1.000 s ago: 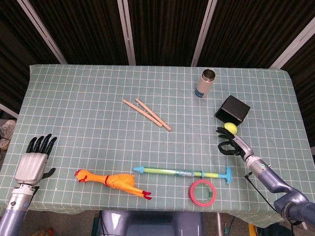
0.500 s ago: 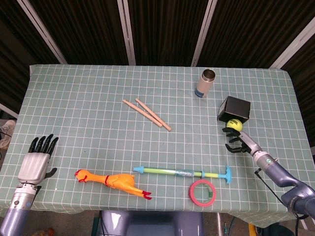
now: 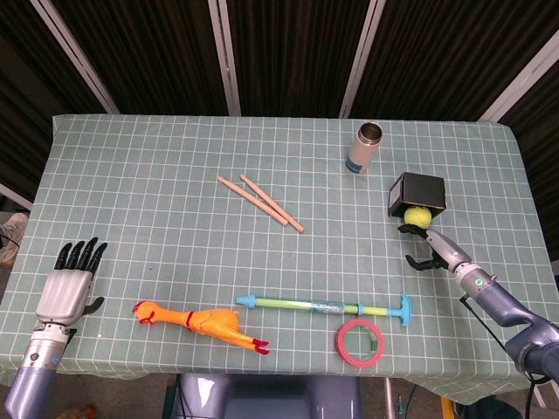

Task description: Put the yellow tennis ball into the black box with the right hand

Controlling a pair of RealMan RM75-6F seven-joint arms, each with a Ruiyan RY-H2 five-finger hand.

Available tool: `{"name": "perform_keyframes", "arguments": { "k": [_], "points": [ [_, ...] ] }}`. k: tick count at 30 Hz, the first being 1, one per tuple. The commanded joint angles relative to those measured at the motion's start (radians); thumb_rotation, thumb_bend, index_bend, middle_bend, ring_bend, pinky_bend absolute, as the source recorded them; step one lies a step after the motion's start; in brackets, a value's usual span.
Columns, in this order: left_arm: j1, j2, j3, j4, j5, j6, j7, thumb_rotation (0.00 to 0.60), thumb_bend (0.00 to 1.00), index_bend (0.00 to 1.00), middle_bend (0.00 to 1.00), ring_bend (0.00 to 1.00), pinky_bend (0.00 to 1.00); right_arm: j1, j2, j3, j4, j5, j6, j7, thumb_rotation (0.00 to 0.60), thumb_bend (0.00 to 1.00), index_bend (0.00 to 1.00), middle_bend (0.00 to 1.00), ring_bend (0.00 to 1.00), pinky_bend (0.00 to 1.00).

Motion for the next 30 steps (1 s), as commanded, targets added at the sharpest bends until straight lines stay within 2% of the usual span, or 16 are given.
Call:
{"name": "perform_keyframes", "arguments": {
  "k": [1,3,6,11,23,27,30],
  "points": [
    [-0.002,-0.001,0.0,0.001,-0.003,-0.003,0.001,0.6,0.16,0.0,0.0,0.0,0.0,-0.002,-0.013,0.002,0.021,0.007,0.017,-0.033,0.6,0.5,0.17,0.19,0.07,0.0],
    [-0.004,-0.001,0.0,0.002,-0.006,-0.006,0.002,0.6,0.16,0.0,0.0,0.0,0.0,-0.001,-0.018,0.0,0.031,0.007,0.02,-0.046,0.6,0.5,0.16,0.18,0.04,0.0],
    [-0.007,-0.002,-0.001,0.004,-0.011,-0.01,0.002,0.6,0.16,0.0,0.0,0.0,0.0,0.001,-0.03,-0.007,0.052,-0.001,0.028,-0.072,0.6,0.5,0.09,0.1,0.0,0.0],
    [-0.012,-0.003,-0.002,0.006,-0.018,-0.018,0.002,0.6,0.16,0.0,0.0,0.0,0.0,0.012,-0.049,-0.03,0.098,-0.025,0.029,-0.098,0.6,0.5,0.0,0.01,0.0,0.0],
    [-0.018,0.009,0.003,0.004,-0.013,-0.025,-0.022,0.6,0.16,0.0,0.0,0.0,0.0,0.016,-0.096,-0.026,0.2,-0.009,0.061,-0.065,0.6,0.5,0.0,0.0,0.0,0.0],
    [-0.012,0.017,0.014,-0.002,0.004,-0.015,-0.036,0.6,0.16,0.0,0.0,0.0,0.0,0.009,-0.088,-0.025,0.186,-0.007,0.085,-0.071,0.6,0.5,0.0,0.0,0.0,0.0],
    [-0.004,0.029,0.027,-0.01,0.027,-0.002,-0.054,0.6,0.16,0.0,0.0,0.0,0.0,-0.001,-0.063,-0.027,0.134,-0.007,0.12,-0.081,0.6,0.5,0.0,0.0,0.0,0.0]
  ]
}}
